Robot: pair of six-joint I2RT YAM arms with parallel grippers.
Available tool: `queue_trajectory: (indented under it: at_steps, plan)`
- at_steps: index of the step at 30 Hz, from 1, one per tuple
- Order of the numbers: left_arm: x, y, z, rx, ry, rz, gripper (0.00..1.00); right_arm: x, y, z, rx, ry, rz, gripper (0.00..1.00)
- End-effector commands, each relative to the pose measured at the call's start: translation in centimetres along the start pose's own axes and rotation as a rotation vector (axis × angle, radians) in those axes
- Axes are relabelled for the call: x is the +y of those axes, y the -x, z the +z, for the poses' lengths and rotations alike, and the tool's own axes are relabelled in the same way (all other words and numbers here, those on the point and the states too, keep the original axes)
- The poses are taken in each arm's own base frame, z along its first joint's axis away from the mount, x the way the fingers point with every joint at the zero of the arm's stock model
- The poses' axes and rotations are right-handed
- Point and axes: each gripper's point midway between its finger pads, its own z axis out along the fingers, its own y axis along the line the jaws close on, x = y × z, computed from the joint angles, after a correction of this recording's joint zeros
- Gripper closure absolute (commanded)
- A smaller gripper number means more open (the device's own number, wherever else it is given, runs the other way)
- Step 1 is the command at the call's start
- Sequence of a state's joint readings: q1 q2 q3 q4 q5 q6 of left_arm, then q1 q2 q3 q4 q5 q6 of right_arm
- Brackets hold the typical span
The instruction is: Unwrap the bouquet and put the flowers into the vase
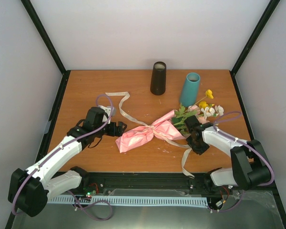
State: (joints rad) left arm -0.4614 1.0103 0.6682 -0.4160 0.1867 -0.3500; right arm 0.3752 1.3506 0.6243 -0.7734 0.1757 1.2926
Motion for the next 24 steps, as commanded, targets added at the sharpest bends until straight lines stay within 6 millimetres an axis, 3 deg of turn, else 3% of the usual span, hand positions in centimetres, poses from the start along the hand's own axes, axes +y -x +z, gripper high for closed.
queue_trajectory:
  at_steps: [1, 6, 14, 18, 24]
  plan:
    - [-0.8, 1.2, -0.6, -0.049, -0.019, 0.020, 0.03, 0.4, 0.5, 0.3, -0.019, 0.006, -0.041, 0.80]
    - [-0.9, 1.3, -0.7, -0.054, -0.022, 0.024, 0.03, 1.2, 0.5, -0.1, -0.022, 0.058, -0.093, 0.97]
    - [-1.2, 1.4, -0.8, -0.062, -0.040, 0.034, 0.04, 3.9, -0.8, -2.1, 0.043, 0.230, -0.285, 0.97]
    - [-1.5, 1.4, -0.9, -0.064, -0.058, 0.043, 0.04, 5.3, -1.2, -4.8, 0.033, 0.374, -0.391, 0.97]
    - [-3.6, 2.1, -2.0, -0.115, -0.168, 0.090, 0.03, 7.6, -1.3, -11.2, -0.050, 0.660, -0.517, 0.97]
